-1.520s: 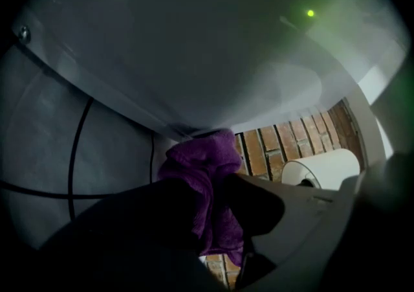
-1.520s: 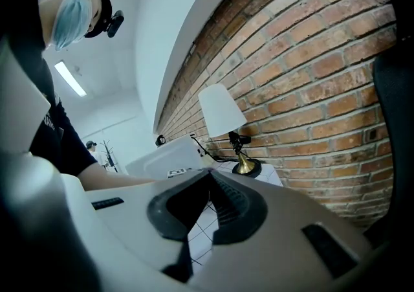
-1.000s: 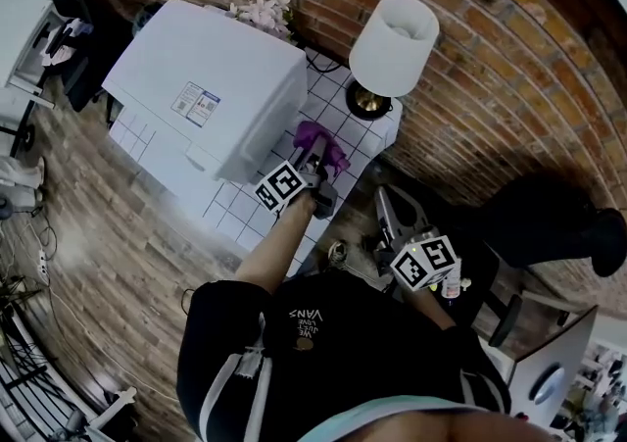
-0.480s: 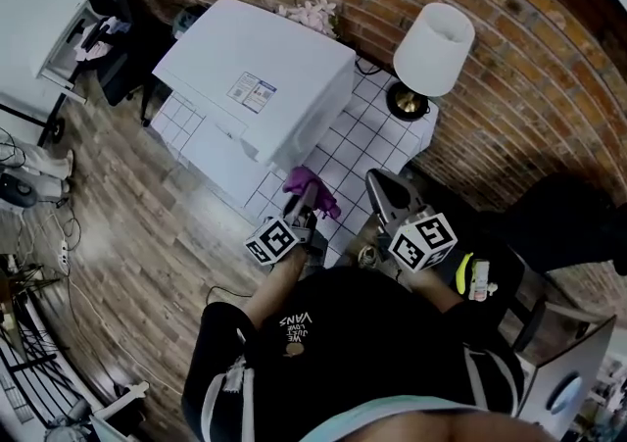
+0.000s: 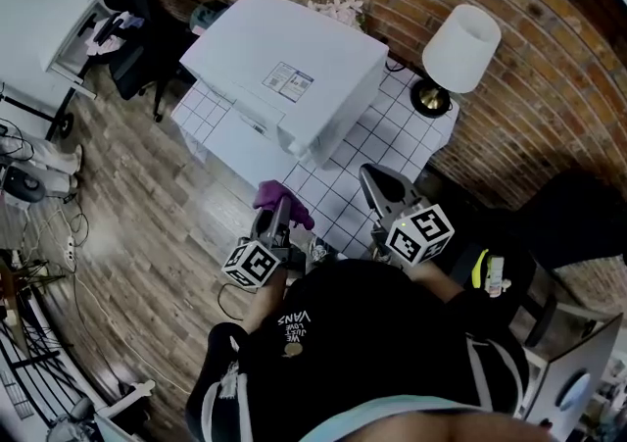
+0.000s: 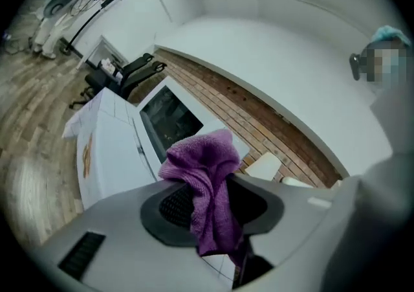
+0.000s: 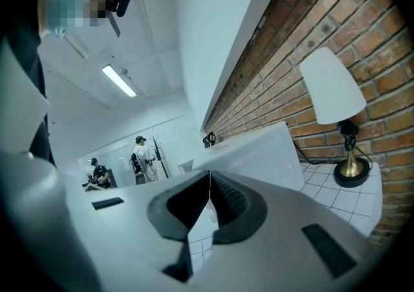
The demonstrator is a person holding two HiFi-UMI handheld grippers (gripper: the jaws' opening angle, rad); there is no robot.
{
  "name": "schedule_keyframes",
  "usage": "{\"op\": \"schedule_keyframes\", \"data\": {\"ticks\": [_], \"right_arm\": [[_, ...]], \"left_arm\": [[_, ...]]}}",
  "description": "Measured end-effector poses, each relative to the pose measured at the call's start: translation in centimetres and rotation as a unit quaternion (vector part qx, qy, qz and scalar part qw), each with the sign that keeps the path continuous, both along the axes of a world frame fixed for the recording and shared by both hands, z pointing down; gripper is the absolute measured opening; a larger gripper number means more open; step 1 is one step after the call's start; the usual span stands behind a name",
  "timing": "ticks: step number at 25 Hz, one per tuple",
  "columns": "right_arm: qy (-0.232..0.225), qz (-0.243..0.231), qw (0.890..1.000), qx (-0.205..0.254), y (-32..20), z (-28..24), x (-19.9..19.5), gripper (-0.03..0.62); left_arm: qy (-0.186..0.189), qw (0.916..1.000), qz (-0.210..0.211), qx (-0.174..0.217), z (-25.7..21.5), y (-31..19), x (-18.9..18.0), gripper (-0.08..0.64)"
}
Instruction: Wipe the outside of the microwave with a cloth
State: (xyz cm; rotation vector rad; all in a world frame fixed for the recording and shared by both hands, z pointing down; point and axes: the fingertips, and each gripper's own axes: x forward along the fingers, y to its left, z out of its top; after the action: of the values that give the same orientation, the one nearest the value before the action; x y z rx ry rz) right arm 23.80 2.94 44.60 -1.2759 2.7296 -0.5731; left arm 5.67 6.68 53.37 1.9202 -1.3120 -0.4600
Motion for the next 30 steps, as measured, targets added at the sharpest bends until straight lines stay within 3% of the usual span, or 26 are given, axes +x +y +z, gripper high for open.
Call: {"op": "schedule_keyframes", "data": {"ticks": [4, 12, 19, 30], "right_arm": [[0.001, 0.008, 1.000, 0.010, -0.1, -0.3, -1.3, 0.005], [0.000, 0.057, 0.998, 0.022, 0.2, -0.7, -1.7, 0.003], [0.012, 0.100, 0.995, 0.020, 0.8, -0.3, -1.3, 0.003], [0.024, 0.121, 0.992, 0.020, 1.7, -0.1, -1.7, 0.003]], "left_arm": [[-0.080, 0.9951, 0.018, 0.055, -2.9, -1.3, -1.9, 0.141], [-0.179, 0.9740, 0.055, 0.128, -7.1, -3.5, -3.7, 0.140], [-0.210, 0.9595, 0.084, 0.168, -8.9, -4.4, -3.7, 0.141], [-0.223, 0.9559, 0.079, 0.174, -8.9, -4.0, -5.1, 0.141]]}}
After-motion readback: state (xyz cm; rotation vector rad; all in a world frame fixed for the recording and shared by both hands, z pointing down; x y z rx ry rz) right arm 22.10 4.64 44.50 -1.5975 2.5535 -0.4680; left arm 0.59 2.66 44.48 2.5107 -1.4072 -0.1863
